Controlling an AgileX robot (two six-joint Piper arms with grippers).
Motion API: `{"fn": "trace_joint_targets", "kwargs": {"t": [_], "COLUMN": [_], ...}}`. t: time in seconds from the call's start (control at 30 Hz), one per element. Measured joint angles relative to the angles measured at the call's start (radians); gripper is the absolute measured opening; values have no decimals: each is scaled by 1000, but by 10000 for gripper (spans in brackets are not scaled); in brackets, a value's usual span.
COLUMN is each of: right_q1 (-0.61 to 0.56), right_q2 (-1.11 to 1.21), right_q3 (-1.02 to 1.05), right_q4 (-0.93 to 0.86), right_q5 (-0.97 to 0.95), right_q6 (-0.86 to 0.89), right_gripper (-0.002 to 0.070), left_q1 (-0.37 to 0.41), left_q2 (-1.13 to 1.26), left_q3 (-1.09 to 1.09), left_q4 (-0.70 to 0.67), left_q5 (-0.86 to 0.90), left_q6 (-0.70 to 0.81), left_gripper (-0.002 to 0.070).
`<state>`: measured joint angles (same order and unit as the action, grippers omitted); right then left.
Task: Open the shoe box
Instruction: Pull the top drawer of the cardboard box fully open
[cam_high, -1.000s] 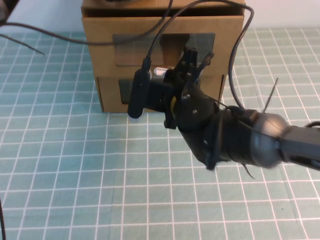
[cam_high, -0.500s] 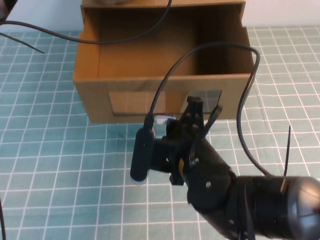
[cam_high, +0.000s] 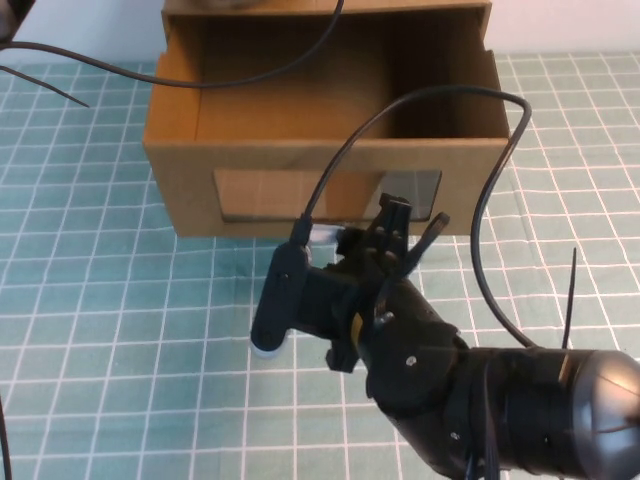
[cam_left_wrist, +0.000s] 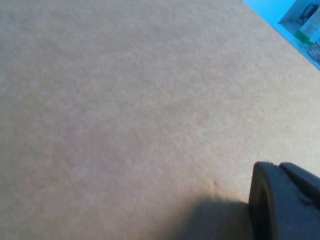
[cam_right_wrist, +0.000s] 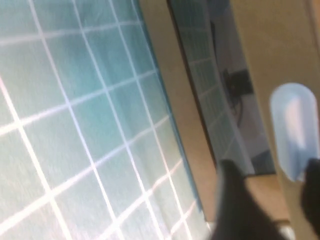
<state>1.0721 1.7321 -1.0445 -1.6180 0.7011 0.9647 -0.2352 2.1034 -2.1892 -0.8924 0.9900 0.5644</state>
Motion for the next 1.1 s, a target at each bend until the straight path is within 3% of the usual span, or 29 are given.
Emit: {"fn": "trace_joint_targets", "kwargs": {"t": [0.1, 0.27, 0.43, 0.57, 0.67, 0.87, 1.1], "right_q1": [3, 5, 7, 7, 7, 7, 7], "right_q2": [-4, -70, -200, -327, -436, -623, -768], "right_q3": [-10, -10, -10, -10, -10, -10, -10], "right_q4": [4, 70, 171, 258, 300, 327, 387], "right_q5": [-48, -238, -353, -361, -333, -193, 109], "right_q6": [0, -2, -57, -86, -93, -124, -441], "right_gripper": [351, 374, 328, 299, 239, 29, -9], "left_q1": [0, 0, 0, 0, 0, 0, 0], "left_q2": [0, -4, -6, -23, -56, -156, -288], "left_q3": [0, 0, -28, -82, -126, -213, -236], "left_q4": [0, 2, 21, 64, 80, 95, 213], "left_q5": [0, 0, 35, 137, 176, 244, 274], "left_q6": [-4, -10, -27, -41, -62, -115, -180], "left_gripper": [-5, -5, -5, -5, -5, -5, -5]}}
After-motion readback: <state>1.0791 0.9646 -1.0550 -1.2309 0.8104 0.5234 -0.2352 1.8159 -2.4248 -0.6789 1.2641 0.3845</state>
